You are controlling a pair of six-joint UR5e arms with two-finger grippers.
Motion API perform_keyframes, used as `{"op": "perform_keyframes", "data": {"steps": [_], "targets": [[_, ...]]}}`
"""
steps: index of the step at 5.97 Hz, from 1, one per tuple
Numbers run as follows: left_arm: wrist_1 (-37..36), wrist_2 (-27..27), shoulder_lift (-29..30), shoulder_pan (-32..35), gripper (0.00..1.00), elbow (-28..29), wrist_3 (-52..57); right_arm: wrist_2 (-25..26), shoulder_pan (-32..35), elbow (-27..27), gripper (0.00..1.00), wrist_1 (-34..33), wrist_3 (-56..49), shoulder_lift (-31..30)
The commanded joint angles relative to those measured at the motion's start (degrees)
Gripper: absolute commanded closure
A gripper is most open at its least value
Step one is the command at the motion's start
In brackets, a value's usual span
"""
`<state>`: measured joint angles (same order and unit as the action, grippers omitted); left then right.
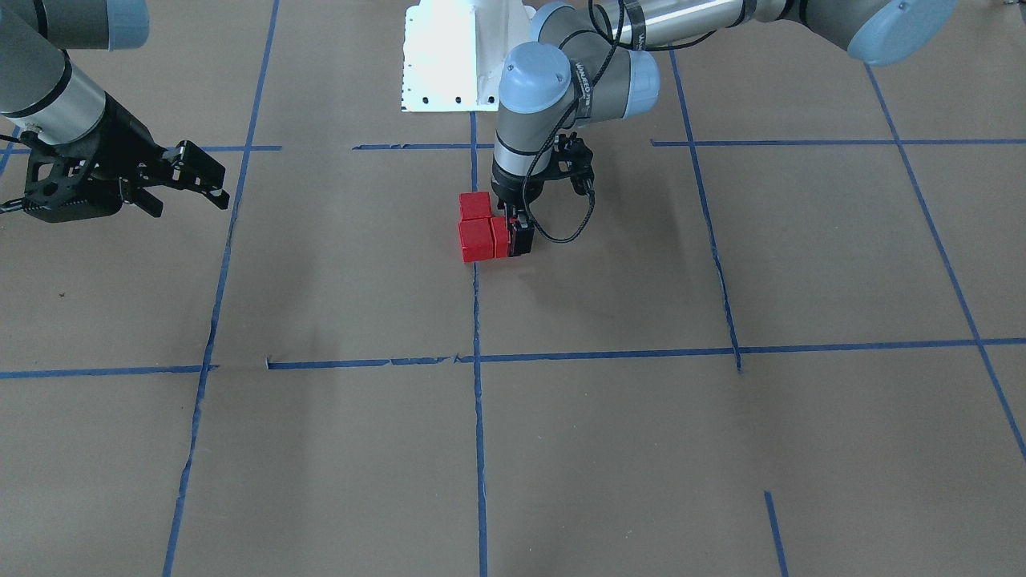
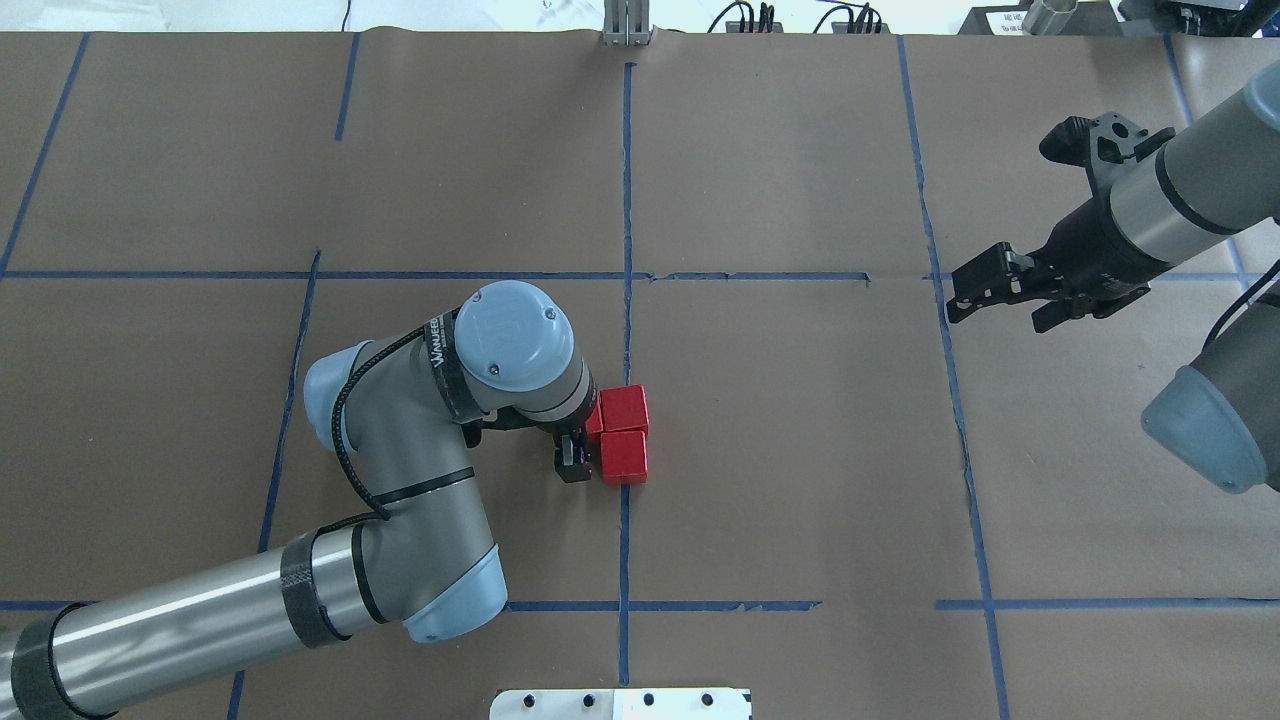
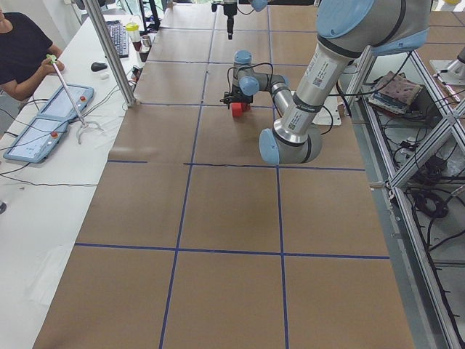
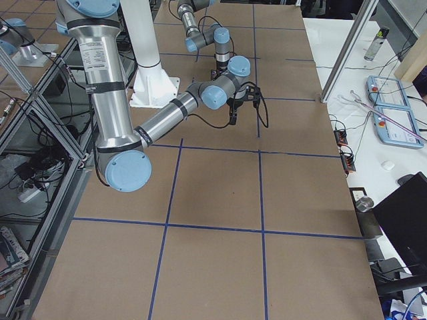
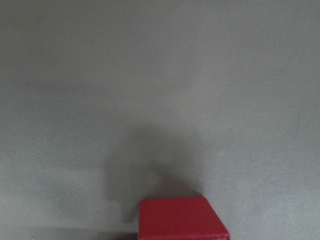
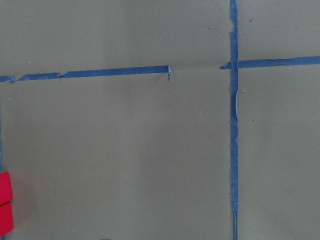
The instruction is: Form red blocks into L shape at center
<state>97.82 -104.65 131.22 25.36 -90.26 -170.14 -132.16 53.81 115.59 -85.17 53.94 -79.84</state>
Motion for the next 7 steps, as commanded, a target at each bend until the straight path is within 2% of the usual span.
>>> {"op": "perform_keyframes", "data": {"steps": [1,3,4,6,7], "targets": [[-1.75,-3.70,-1.22,2.48,0.00,-4.54,12.18,-0.21,0.33,0.16,0.00,0.00,-0.15,-0.05],[-3.78,-6.78,-9.53,7.75,0.00,-14.28,29.94,-0.64,4.26,-0.01,0.00,-0.70,-0.41,-0.83],[-3.78,-6.88,-13.41,9.95,0.00,-17.99,43.35,-0.65,7.42,-0.88,0.00,-0.88,-3.90,-2.84],[-2.73,-7.32,-25.43,16.18,0.00,-23.35,69.36,-0.82,14.10,-3.60,0.00,-0.97,-7.43,-5.76],[-2.73,-7.93,-30.63,19.78,0.00,-25.39,83.77,-1.60,16.91,-5.88,0.00,-0.97,-13.71,-7.24]]}}
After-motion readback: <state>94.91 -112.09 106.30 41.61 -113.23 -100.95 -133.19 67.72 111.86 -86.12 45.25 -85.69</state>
